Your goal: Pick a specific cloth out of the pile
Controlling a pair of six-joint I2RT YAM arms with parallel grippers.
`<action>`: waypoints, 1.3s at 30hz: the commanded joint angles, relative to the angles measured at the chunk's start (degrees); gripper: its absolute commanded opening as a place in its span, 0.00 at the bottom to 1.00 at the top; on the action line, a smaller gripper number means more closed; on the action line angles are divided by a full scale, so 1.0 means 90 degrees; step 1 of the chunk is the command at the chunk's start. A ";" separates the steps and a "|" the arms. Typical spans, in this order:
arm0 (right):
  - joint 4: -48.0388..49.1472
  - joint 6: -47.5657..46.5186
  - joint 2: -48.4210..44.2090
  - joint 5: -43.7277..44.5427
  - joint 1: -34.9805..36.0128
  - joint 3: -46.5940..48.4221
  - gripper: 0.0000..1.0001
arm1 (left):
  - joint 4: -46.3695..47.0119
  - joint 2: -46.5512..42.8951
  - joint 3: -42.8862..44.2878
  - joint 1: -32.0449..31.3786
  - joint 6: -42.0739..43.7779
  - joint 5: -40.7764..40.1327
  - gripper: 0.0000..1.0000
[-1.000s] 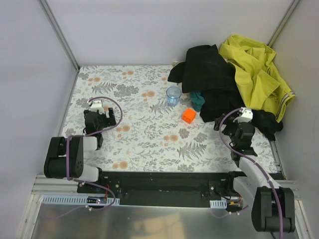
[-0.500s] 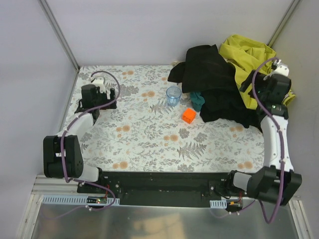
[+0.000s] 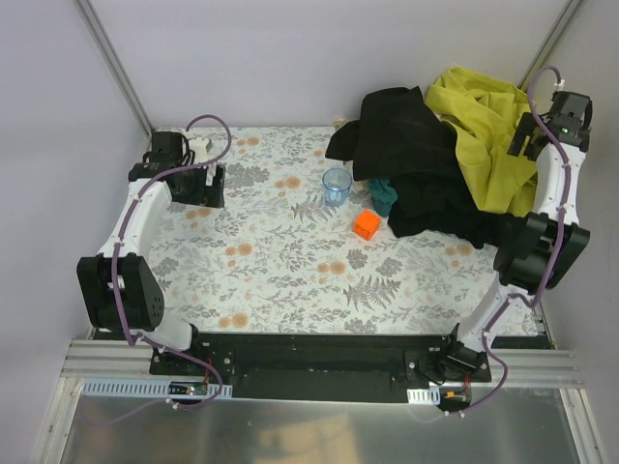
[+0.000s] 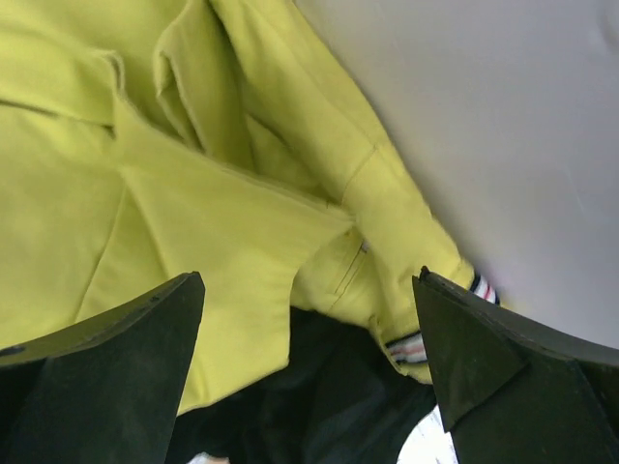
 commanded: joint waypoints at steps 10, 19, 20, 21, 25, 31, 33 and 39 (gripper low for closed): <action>-0.0219 -0.1881 0.2131 -0.0045 -0.0060 0.2491 0.99 | -0.2073 0.0108 0.0970 0.0263 0.1015 -0.0189 0.99; -0.0305 -0.2019 0.3010 -0.0778 -0.0109 0.3028 0.99 | -0.2181 0.0401 0.1155 0.0263 0.1112 -0.0286 0.99; -0.0393 -0.1960 0.3078 -0.0856 -0.0109 0.3018 0.99 | -0.2181 0.0430 0.1165 0.0273 0.1131 -0.0287 0.99; -0.0462 -0.1902 0.3137 -0.0925 -0.0109 0.2989 0.99 | -0.2181 0.0450 0.1175 0.0273 0.1132 -0.0287 0.99; -0.0579 -0.1794 0.3284 -0.0730 -0.0109 0.2716 0.83 | -0.2181 0.0479 0.1175 0.0273 0.1190 -0.0355 0.99; -0.0628 -0.1433 0.2865 -0.1003 -0.0109 0.2793 0.00 | -0.2181 0.0489 0.1194 0.0264 0.1210 -0.0335 0.99; -0.0667 -0.1287 0.2680 -0.1081 -0.0109 0.2959 0.00 | -0.2181 0.0498 0.1243 0.0273 0.1239 -0.0345 0.99; -0.0346 -0.0730 0.1665 -0.1394 -0.0109 0.3330 0.00 | -0.2171 0.0421 0.1497 0.0264 0.1268 -0.0413 1.00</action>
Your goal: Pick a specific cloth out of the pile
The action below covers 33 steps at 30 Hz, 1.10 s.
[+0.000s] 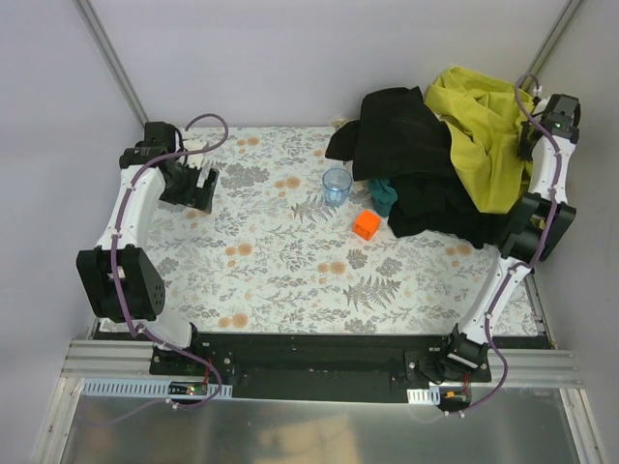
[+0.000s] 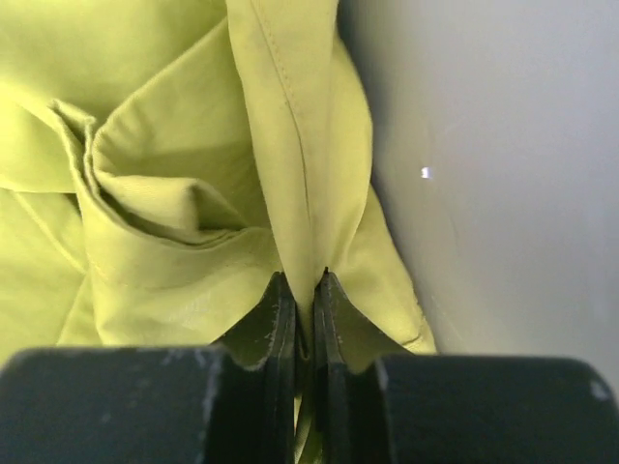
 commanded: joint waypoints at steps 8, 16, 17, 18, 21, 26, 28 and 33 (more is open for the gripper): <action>0.1369 0.1861 -0.2955 -0.0951 0.0010 0.0657 0.00 | -0.0053 -0.0185 0.0697 0.0038 0.0032 -0.0263 1.00; 0.3976 0.4392 -0.3914 -0.2202 0.0272 0.0969 0.00 | 0.0396 -0.0117 0.0707 0.0038 -0.0768 -0.0596 1.00; 0.4094 0.4500 -0.3934 -0.2241 0.0409 0.1076 0.00 | 0.0445 -0.0107 0.0717 0.0028 -0.0856 -0.0606 1.00; 0.4337 0.4559 -0.3972 -0.2260 0.0594 0.1213 0.00 | 0.0484 -0.0087 0.0698 0.0038 -0.0905 -0.0625 1.00; 0.5021 0.4774 -0.4158 -0.2309 0.1228 0.1370 0.00 | 0.0679 -0.0048 0.0649 0.0038 -0.0993 -0.0742 1.00; 0.6184 0.4765 -0.4363 -0.2494 0.2701 0.1584 0.00 | 0.0992 -0.0028 0.0639 0.0028 -0.1072 -0.1006 1.00; 0.6419 0.4716 -0.4422 -0.2553 0.3250 0.1692 0.00 | 0.1080 -0.0077 0.0590 0.0038 -0.1062 -0.1026 1.00; 0.6781 0.4676 -0.4617 -0.2807 0.4412 0.1449 0.00 | 0.1295 -0.0243 0.0414 0.0028 -0.0955 -0.1366 1.00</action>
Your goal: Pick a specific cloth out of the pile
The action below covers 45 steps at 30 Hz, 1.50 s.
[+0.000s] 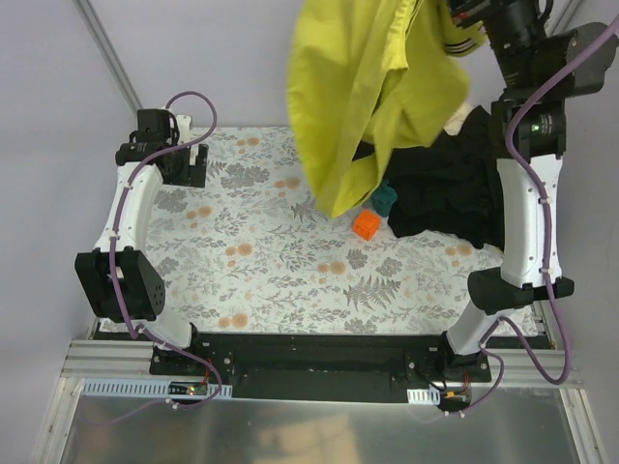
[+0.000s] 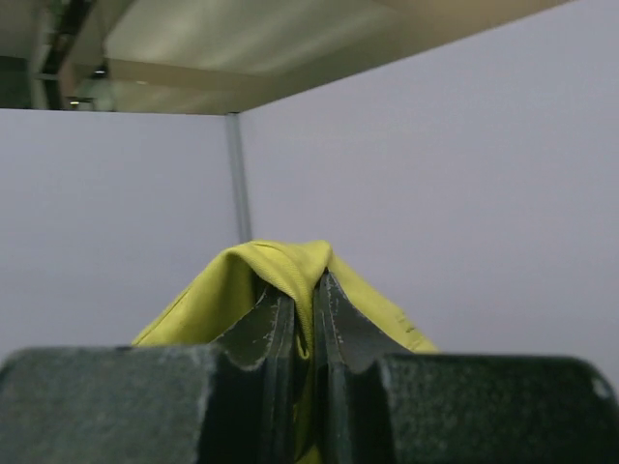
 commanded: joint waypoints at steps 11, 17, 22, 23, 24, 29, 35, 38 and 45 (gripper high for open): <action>0.1085 -0.0980 -0.0859 -0.0877 0.3578 -0.2220 0.00 | 0.0530 -0.0416 0.0786 0.0536 -0.0179 -0.1942 1.00; 0.0491 -0.1576 -0.0975 -0.1171 0.4526 -0.2836 0.00 | 0.0775 -0.0456 0.0581 0.0565 -0.0061 -0.2090 0.99; 0.0275 -0.1567 -0.1385 -0.1064 0.4868 -0.3899 0.00 | 0.0815 -0.0368 0.0619 0.0565 -0.0149 -0.1973 1.00; 0.0294 -0.1538 -0.1454 -0.0967 0.4898 -0.4114 0.00 | 0.0815 -0.0349 0.0629 0.0565 -0.0159 -0.1924 1.00; 0.0313 -0.1518 -0.1522 -0.0869 0.4917 -0.4397 0.00 | 0.0815 -0.0339 0.0649 0.0555 -0.0159 -0.1895 1.00; 0.0401 -0.1557 -0.1514 -0.0633 0.5005 -0.5637 0.00 | 0.0824 -0.0309 0.0629 0.0555 -0.0139 -0.1787 1.00; -0.0817 -0.1528 -0.0421 -0.1442 0.5229 -0.5924 0.00 | 0.0863 -0.0309 0.0512 0.0546 -0.0100 -0.1797 1.00; -0.1258 -0.1401 0.0184 -0.2145 0.5376 -0.5962 0.00 | 0.0883 -0.0319 0.0444 0.0536 -0.0003 -0.1787 1.00; -0.2751 -0.2299 0.1668 -0.1837 0.5591 -0.5826 0.00 | 0.0932 -0.0270 0.0356 0.0526 0.0007 -0.1787 1.00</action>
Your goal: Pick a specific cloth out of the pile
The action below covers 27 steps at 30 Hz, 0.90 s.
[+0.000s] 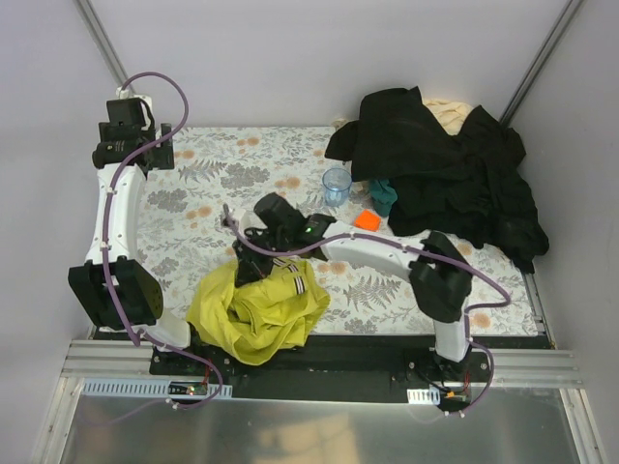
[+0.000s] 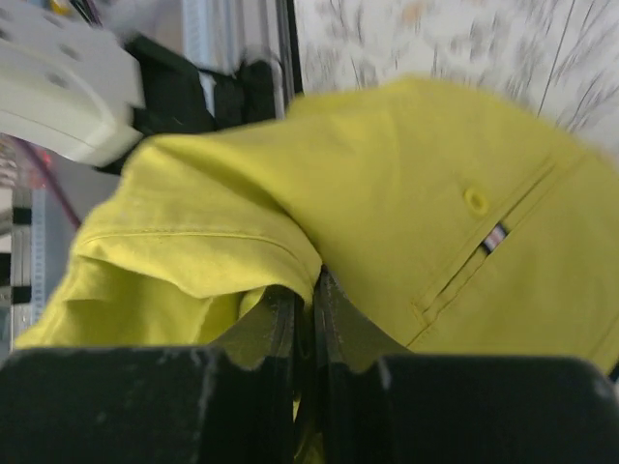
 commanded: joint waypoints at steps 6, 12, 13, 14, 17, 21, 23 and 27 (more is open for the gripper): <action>-0.1814 -0.1137 0.1295 0.0850 0.0057 0.0463 0.00 | 0.0186 0.0036 -0.0189 -0.0096 0.0029 0.0112 1.00; -0.1932 -0.1097 0.0653 0.1143 0.0066 0.0434 0.60 | 0.0186 -0.0013 -0.0501 -0.0164 0.0019 0.0366 1.00; -0.1941 -0.1146 0.0496 0.1192 0.0057 0.0405 0.75 | 0.0186 -0.0022 -0.0579 -0.0184 0.0000 0.0444 1.00; -0.1990 -0.1175 0.0292 0.1231 0.0057 0.0395 0.89 | 0.0186 -0.0042 -0.0637 -0.0203 -0.0010 0.0512 1.00; -0.2195 -0.1283 -0.0217 0.1417 0.0047 0.0356 0.99 | 0.0186 -0.0110 -0.0794 -0.0262 -0.0088 0.0825 1.00; -0.2556 -0.1546 -0.0978 0.1661 -0.0021 0.0297 0.99 | 0.0186 -0.0169 -0.0970 -0.0369 -0.0166 0.1118 1.00; -0.2712 -0.1644 -0.1330 0.1739 -0.0128 0.0229 0.99 | 0.0186 -0.0189 -0.1048 -0.0428 -0.0205 0.1196 1.00; -0.2354 -0.1197 -0.2208 0.1876 -0.0985 -0.0598 0.99 | 0.0186 -0.0257 -0.1311 -0.0506 -0.0420 0.1459 1.00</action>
